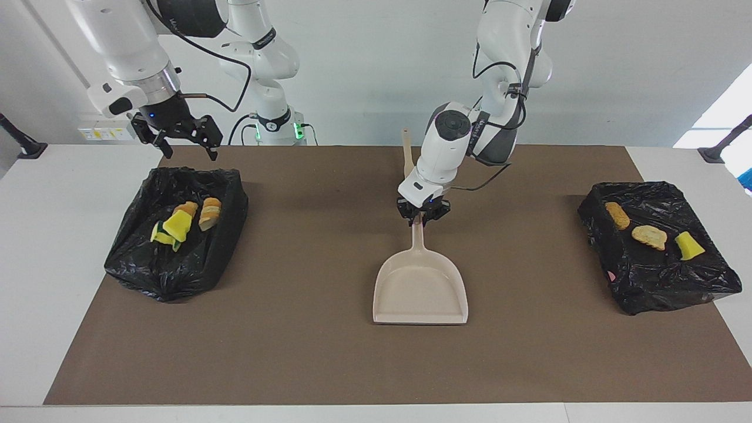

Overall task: Sweep and dump trash in bin
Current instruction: 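Carry the empty dustpan back mid-table with the left gripper and release it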

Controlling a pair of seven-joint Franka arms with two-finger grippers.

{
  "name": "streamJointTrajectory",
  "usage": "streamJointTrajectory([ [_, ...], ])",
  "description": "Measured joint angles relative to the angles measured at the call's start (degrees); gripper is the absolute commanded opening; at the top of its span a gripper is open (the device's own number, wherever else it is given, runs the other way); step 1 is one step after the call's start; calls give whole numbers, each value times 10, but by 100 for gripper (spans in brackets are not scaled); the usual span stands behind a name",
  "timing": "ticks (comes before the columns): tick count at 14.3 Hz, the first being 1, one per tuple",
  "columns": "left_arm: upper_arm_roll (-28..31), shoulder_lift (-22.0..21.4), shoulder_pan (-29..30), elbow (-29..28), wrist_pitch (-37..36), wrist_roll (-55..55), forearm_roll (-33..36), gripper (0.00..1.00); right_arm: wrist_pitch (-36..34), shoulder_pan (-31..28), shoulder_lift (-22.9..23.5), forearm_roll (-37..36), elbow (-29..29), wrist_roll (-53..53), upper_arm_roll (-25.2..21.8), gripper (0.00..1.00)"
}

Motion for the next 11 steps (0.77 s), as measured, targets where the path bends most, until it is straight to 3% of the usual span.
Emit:
streamJointTrajectory([
  [3, 0, 2, 0, -7, 13, 0, 0, 0, 0, 0, 0, 0, 0, 0, 0, 100],
  [4, 0, 3, 0, -9, 14, 0, 0, 18, 0, 0, 0, 0, 0, 0, 0, 100],
  [6, 0, 3, 0, -11, 19, 0, 0, 96, 0, 0, 0, 0, 0, 0, 0, 100],
  [7, 0, 3, 0, -11, 25, 0, 0, 100, 0, 0, 0, 0, 0, 0, 0, 100],
  [11, 3, 2, 0, -10, 27, 0, 0, 100, 0, 0, 0, 0, 0, 0, 0, 100],
])
